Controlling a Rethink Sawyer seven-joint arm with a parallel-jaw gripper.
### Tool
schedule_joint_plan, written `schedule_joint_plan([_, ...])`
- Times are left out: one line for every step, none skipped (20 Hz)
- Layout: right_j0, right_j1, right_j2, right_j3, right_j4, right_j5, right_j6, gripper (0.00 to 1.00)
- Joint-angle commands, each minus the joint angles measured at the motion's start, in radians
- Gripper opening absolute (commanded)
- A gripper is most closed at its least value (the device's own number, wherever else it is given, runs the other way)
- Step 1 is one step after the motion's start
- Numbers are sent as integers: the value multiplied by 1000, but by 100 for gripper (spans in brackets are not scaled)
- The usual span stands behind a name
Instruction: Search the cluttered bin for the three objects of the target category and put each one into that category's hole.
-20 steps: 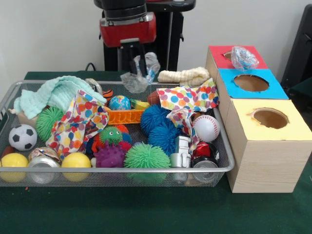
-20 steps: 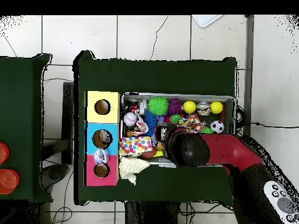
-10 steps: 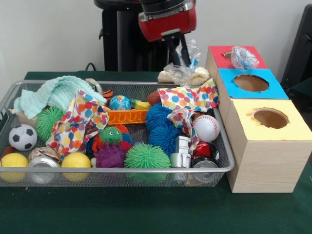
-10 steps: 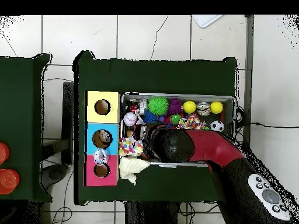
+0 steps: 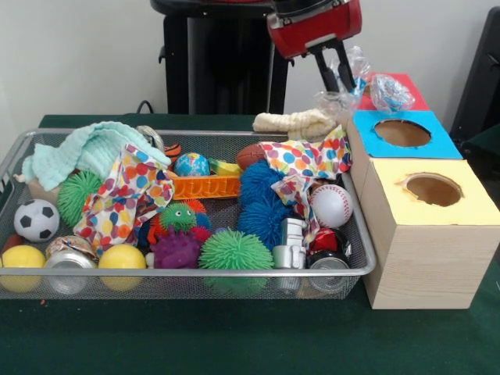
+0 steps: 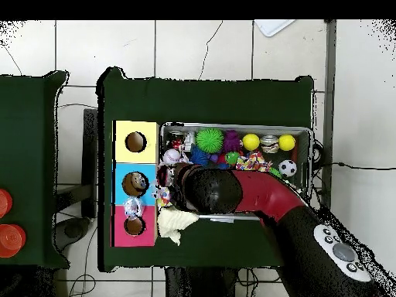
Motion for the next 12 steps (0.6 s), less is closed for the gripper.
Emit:
schedule_joint_plan([-6,46,62,41,87,3,105,0])
schedule_joint_plan([0,49,55,38,90,-1,107,0])
schedule_joint_plan([1,50,54,42,92,-10,110,0])
schedule_joint_plan([4,51,51,42,94,-14,112,0])
schedule_joint_plan([3,51,52,46,97,-20,115,0])
schedule_joint_plan([8,52,49,47,99,-24,119,0])
schedule_joint_plan([6,53,49,51,102,-32,123,0])
schedule_joint_plan([10,56,50,53,108,-35,127,0])
schedule_joint_plan([16,65,54,55,113,-43,131,0])
schedule_joint_plan([21,72,53,53,115,-52,134,0])
schedule_joint_plan([30,77,51,49,119,-62,142,0])
schedule_joint_plan([36,81,48,48,123,-68,149,0])
